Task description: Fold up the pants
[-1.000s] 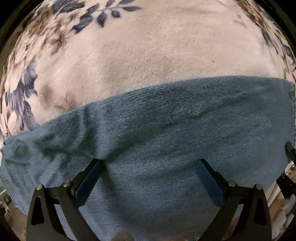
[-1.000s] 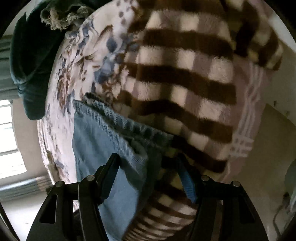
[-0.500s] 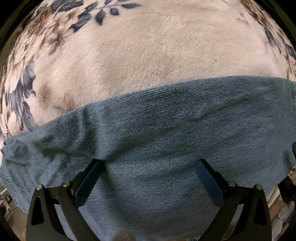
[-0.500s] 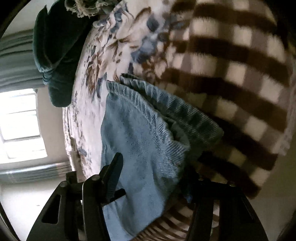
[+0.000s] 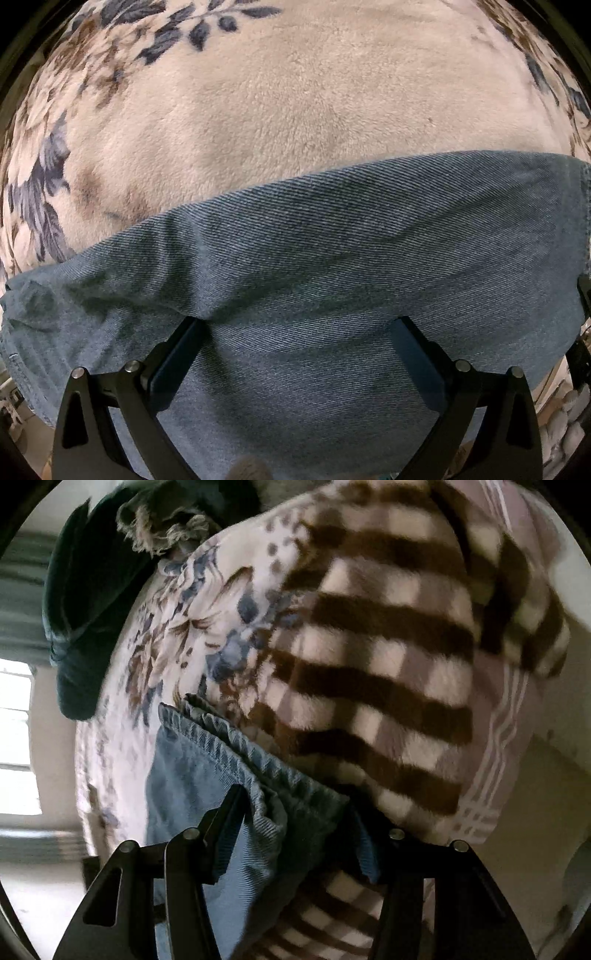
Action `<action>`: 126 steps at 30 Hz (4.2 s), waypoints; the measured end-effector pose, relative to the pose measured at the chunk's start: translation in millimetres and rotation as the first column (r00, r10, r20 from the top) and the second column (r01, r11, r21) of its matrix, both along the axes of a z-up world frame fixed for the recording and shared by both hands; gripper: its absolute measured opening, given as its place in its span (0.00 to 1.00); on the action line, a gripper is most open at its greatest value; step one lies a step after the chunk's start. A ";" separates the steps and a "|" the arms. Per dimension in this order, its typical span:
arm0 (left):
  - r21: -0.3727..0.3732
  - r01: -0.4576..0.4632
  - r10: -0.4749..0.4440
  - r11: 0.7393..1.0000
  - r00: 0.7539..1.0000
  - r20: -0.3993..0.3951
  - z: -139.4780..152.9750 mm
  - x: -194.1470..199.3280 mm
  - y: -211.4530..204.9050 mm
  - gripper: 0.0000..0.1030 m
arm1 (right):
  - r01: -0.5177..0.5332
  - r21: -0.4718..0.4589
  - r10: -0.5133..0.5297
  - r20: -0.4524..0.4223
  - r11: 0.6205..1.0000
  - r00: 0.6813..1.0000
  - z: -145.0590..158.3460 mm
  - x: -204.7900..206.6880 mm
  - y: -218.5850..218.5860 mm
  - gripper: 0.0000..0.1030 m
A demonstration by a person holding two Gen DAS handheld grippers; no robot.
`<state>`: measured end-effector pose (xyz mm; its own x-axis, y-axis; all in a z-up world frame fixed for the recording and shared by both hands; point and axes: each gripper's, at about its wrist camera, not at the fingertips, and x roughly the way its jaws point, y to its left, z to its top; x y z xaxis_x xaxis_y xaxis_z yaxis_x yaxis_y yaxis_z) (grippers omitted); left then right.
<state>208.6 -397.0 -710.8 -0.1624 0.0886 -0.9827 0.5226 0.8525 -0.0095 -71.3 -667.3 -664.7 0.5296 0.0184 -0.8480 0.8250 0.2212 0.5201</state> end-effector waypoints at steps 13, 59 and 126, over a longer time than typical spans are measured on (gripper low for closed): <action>0.005 0.002 -0.002 1.000 1.000 0.005 5.0 -5.5 -4.3 1.00 | -0.049 0.161 -0.006 0.325 0.986 0.946 3.5 7.2 15.9 0.47; -0.044 -0.209 0.211 0.977 0.975 0.065 63.5 58.8 126.0 1.00 | -0.238 -0.088 0.252 0.238 0.967 0.938 107.6 126.3 106.5 0.05; -0.185 -0.554 0.562 0.812 0.827 -0.012 74.0 96.7 423.1 0.20 | -0.829 0.113 0.743 -0.523 0.547 0.418 43.1 245.6 401.2 0.89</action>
